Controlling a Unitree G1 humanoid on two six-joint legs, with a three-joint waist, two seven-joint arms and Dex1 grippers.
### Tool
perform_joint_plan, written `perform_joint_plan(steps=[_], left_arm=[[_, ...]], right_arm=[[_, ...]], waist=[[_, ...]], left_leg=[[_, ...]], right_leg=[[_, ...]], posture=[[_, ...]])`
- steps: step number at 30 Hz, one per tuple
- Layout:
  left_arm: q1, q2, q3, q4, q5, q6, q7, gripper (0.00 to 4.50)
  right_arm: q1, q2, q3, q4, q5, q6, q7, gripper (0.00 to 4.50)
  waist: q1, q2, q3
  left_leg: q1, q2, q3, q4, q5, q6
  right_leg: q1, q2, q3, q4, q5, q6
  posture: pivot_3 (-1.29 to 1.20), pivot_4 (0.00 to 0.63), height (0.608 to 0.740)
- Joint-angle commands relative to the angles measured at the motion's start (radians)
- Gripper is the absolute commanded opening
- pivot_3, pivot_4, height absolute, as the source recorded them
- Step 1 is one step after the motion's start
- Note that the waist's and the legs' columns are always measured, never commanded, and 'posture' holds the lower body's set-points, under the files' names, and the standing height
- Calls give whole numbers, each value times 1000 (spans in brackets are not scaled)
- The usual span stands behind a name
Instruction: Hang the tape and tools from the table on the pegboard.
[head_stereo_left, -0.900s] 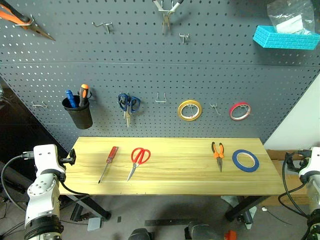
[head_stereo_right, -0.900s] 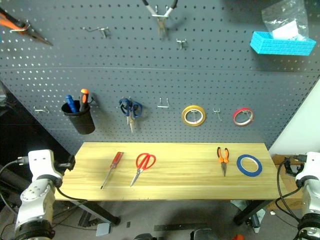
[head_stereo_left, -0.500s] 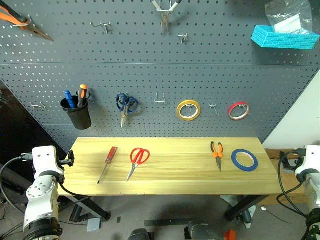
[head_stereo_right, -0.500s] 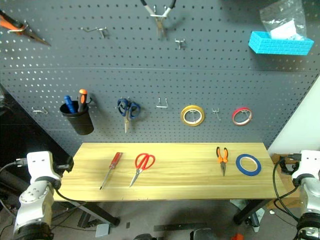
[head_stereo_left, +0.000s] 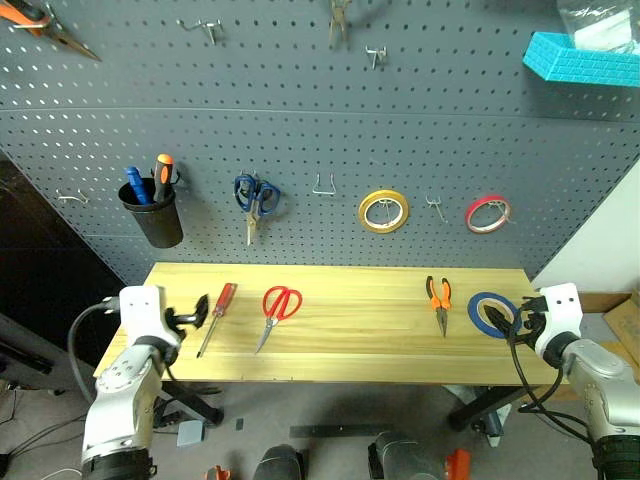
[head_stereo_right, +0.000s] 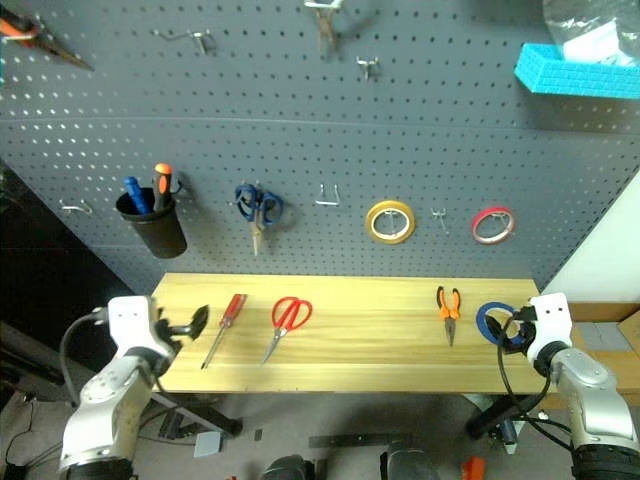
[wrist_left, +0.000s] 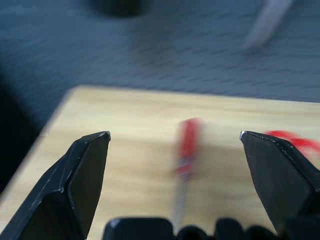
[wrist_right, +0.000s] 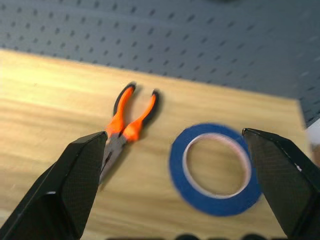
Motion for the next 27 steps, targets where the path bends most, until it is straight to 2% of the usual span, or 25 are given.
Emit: perform_joint_plan(steps=[1,4,10,16,22,27], left_arm=[[-44,66,-117,-114,-3,20,-158,4486],[-69,106,-180,-181,-28,25,-267,4486],[-194,130,-325,-243,-45,43,-445,4486],[-293,109,-394,-220,-30,18,-515,4486],[-301,106,-401,-195,-16,-2,-528,4486],[-289,114,-403,-193,-6,-17,-542,4486]], right_arm=[[-43,-25,26,-14,-43,47,-16,4500],[-76,-30,40,-16,-47,94,-12,4500],[-243,-43,106,164,-101,111,28,4500],[-463,-35,156,523,-164,56,61,4500],[-632,-39,172,866,-214,-57,78,4500],[-708,-45,189,1026,-248,-68,127,4500]], waist=[[-2,2,17],[-10,5,54],[-24,3,110],[-25,2,139],[-23,2,151],[-23,-2,158]], left_leg=[[-5,0,0,0,0,0],[-11,0,2,0,0,1],[-14,0,1,0,-1,2],[-28,0,2,3,-2,3],[-28,0,1,2,-2,4],[-29,-1,1,2,-2,4]], right_leg=[[-5,0,0,0,0,0],[-11,0,2,0,4,8],[-11,0,1,-1,4,9],[-26,0,2,0,6,9],[-26,0,1,0,7,7],[-26,-1,1,0,7,7]], posture=[[-160,217,740],[-171,253,740],[-174,300,740],[-151,319,740],[-128,317,740],[-112,308,740]])
